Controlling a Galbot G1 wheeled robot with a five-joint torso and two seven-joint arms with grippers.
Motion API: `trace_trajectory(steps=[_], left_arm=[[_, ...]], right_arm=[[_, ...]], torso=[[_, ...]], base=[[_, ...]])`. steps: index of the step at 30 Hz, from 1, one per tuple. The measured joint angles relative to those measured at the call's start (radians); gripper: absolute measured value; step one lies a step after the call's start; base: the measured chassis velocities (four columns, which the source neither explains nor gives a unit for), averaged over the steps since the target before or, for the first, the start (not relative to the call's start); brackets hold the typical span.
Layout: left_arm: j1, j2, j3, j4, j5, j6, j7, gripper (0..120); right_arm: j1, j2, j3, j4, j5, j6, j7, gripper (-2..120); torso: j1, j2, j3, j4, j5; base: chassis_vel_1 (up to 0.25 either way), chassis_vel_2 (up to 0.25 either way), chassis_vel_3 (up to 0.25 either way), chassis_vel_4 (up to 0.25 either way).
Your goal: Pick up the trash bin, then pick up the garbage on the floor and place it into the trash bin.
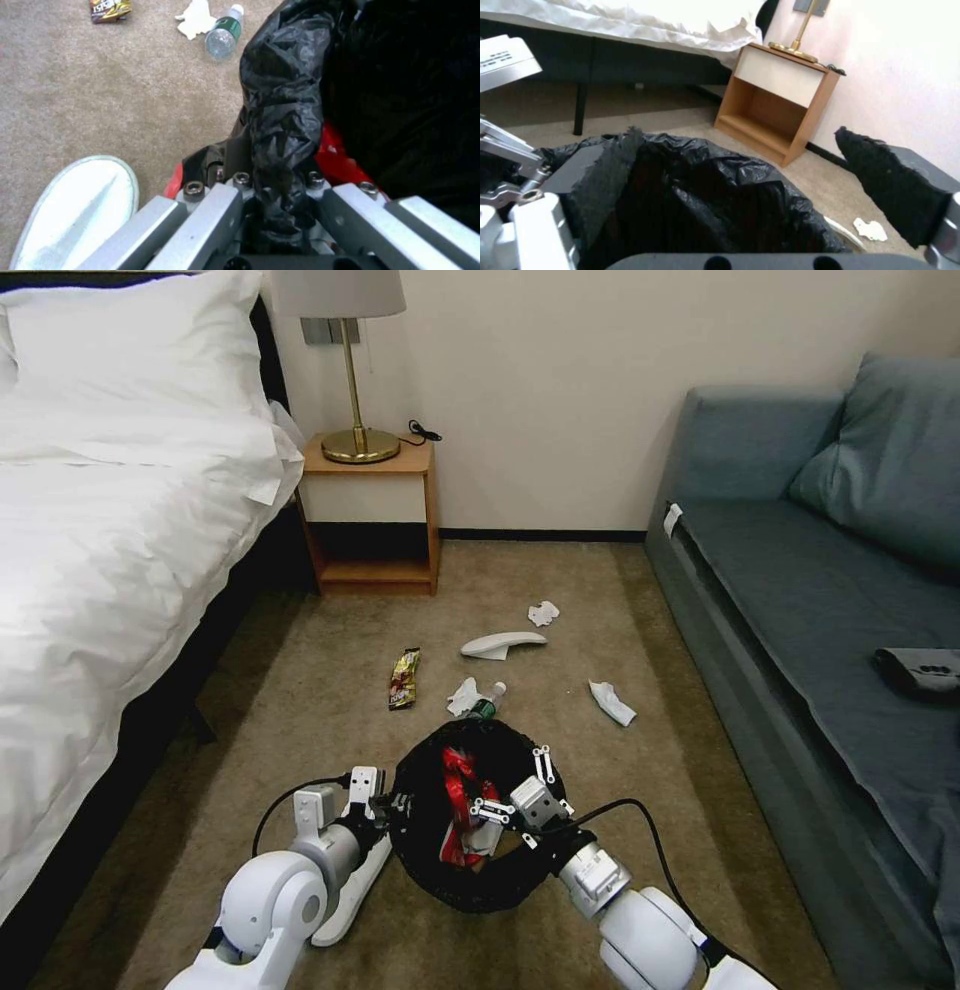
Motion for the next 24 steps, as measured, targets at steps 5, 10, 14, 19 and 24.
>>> trace_trajectory(steps=[5, 10, 14, 19, 24], left_arm=[[0.006, 0.004, -0.006, -0.003, 0.001, -0.001, -0.001, 2], [0.010, 0.007, -0.010, -0.009, 0.002, -0.001, -0.001, 2], [0.014, 0.006, -0.011, -0.009, 0.004, -0.001, -0.001, 2], [0.022, 0.006, -0.014, -0.009, 0.011, -0.002, -0.001, 2], [0.030, 0.015, -0.017, 0.008, 0.023, -0.005, -0.001, 2]], right_arm=[[-0.004, 0.002, 0.005, 0.000, -0.002, 0.000, 0.000, 100], [-0.001, 0.006, 0.009, 0.003, -0.004, -0.001, -0.001, 100], [0.005, 0.006, 0.015, 0.007, -0.004, -0.002, -0.002, 100], [0.026, -0.011, 0.032, 0.029, 0.010, -0.011, -0.002, 100], [0.091, -0.111, 0.076, 0.108, 0.070, -0.038, 0.003, 100]], torso=[[0.000, 0.000, 0.000, 0.0000, 0.0000], [0.000, 0.000, 0.000, -0.0001, 0.0000], [0.000, 0.000, 0.000, -0.0001, 0.0000], [0.000, 0.000, 0.000, -0.0001, 0.0002], [0.000, 0.000, 0.000, 0.0001, 0.0001]], base=[[0.000, 0.000, 0.000, 0.000], [0.000, 0.000, 0.000, 0.000], [0.000, 0.000, 0.000, 0.000], [0.000, 0.000, 0.000, 0.000], [0.000, 0.000, 0.000, 0.000]])
